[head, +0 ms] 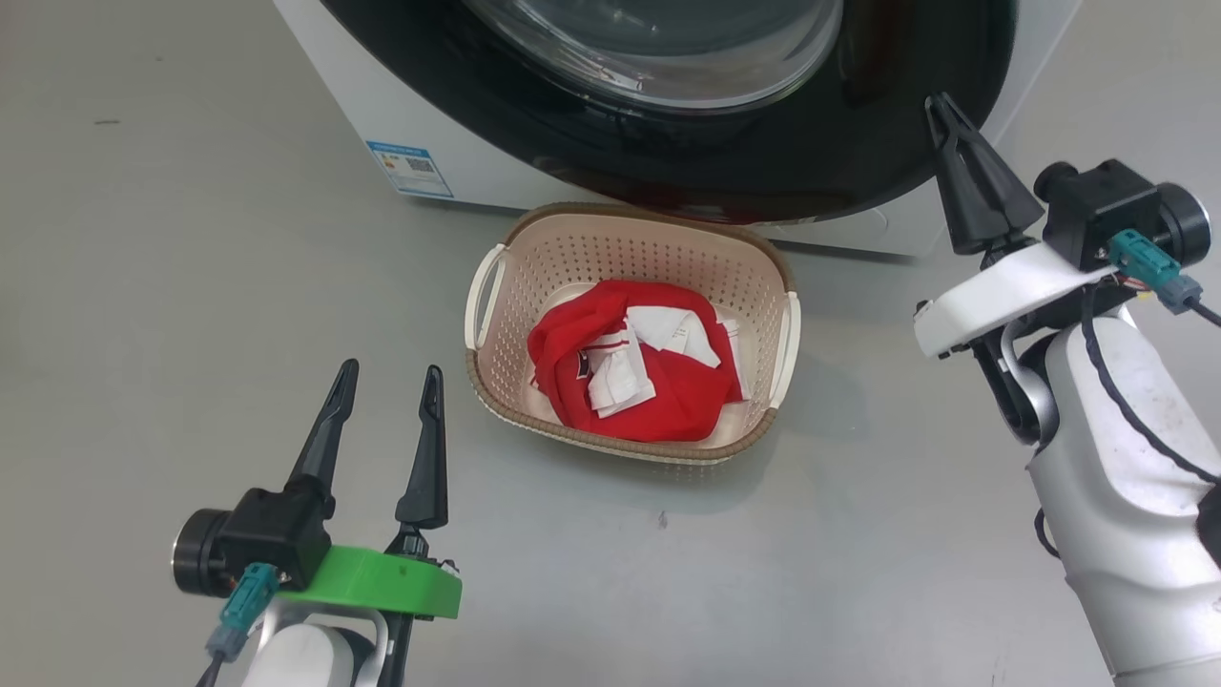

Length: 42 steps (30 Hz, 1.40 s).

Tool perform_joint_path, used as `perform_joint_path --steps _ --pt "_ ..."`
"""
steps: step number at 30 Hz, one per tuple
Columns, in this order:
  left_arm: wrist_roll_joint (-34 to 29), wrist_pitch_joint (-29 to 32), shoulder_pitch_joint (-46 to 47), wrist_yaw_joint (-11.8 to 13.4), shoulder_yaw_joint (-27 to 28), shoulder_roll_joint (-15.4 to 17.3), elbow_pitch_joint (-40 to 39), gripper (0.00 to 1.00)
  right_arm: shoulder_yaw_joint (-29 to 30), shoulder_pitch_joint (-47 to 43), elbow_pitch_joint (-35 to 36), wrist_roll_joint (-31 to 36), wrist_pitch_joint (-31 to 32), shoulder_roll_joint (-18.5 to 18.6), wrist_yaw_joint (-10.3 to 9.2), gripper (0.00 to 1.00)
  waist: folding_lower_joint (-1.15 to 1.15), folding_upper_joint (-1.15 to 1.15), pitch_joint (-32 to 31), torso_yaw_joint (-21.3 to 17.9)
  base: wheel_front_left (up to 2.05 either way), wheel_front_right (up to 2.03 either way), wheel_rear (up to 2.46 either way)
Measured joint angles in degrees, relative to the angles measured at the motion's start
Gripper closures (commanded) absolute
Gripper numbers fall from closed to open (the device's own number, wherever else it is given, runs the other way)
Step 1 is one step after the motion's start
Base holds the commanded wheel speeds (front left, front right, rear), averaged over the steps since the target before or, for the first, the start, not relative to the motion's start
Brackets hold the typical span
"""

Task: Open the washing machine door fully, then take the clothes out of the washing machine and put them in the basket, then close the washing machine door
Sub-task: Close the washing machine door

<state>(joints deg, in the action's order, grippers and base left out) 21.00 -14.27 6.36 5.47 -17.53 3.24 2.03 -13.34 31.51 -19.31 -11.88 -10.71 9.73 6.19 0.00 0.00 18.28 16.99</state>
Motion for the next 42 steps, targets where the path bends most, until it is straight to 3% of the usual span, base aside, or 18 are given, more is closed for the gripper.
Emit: perform_joint_path --steps 20,42 --pt "0.1 -0.2 5.0 -0.6 -0.9 -0.9 1.1 0.00 -0.5 11.5 -8.2 0.0 1.6 1.6 0.47 1.00 0.00 0.00 7.1 5.4 0.00 0.00 0.00" --pt "0.1 -0.2 6.9 -0.6 -0.8 -1.1 0.0 0.00 0.7 20.6 -13.8 -0.2 0.2 3.0 0.81 1.00 0.00 0.00 9.9 5.3 0.00 0.00 0.00"
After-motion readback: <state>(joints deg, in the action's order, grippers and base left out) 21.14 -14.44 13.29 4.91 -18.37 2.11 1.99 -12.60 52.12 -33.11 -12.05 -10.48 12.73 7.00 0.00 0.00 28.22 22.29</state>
